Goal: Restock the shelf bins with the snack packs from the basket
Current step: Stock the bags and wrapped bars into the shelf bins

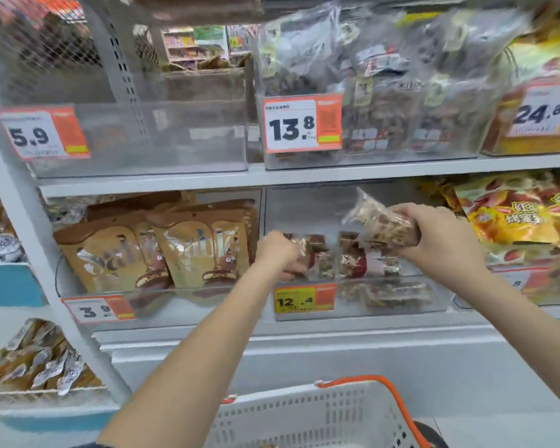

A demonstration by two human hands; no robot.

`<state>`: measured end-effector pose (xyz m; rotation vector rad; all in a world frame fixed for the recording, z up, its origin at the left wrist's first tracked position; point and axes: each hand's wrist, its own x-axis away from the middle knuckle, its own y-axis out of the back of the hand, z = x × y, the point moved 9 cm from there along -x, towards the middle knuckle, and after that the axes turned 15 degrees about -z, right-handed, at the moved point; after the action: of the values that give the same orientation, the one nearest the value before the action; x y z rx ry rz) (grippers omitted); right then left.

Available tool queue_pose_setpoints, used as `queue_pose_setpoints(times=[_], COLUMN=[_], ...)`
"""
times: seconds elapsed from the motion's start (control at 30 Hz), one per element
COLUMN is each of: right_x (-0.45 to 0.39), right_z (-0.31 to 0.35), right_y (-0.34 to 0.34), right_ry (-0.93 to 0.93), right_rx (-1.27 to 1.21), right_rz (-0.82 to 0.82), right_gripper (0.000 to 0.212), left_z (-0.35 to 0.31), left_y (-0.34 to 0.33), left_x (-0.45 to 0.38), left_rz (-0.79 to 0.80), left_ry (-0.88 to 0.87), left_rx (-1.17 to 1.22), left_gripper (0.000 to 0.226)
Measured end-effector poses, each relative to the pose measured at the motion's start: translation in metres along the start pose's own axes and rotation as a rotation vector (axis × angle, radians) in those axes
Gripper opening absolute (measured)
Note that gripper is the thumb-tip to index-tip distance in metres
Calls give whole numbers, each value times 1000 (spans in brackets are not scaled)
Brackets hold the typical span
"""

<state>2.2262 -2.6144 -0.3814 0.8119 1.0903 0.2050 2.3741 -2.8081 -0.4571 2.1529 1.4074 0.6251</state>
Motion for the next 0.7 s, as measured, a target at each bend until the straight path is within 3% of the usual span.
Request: queue_pose_setpoints(times=[0.07, 0.17, 0.23, 0.27, 0.3, 0.4, 0.5, 0.6, 0.7], right_x=[-11, -26, -35, -39, -42, -40, -30, -19, -6], right_z=[-3, -14, -26, -33, -40, -57, -66, -67, -67], right_y=[-28, -68, -91, -102, -113, -149, -172, -181, -181], right_ry=[121, 80, 3, -32, -63, -159, -167, -162, -59], right_rx=[129, 171, 152, 128, 101, -49, -87, -156, 63], right_rz=[73, 214, 298, 324, 355, 485, 570, 613, 743], right_gripper=[46, 45, 51, 57, 62, 79, 82, 67, 60], left_z=[-15, -24, -25, -21, -13, 12, 5, 1, 9], left_y=[0, -15, -36, -51, -64, -81, -73, -70, -75], left_x=[-5, -10, -13, -12, -14, -20, -23, -20, -17], left_rz=[-128, -193, -108, -8, 111, 345, 264, 242, 294], left_ry=[-152, -324, -523, -625, -669, -517, -508, -520, -503], left_rx=[-376, -675, -858, -952, -966, -762, -630, -593, -627], left_gripper=[19, 60, 81, 81, 74, 59, 55, 55, 55])
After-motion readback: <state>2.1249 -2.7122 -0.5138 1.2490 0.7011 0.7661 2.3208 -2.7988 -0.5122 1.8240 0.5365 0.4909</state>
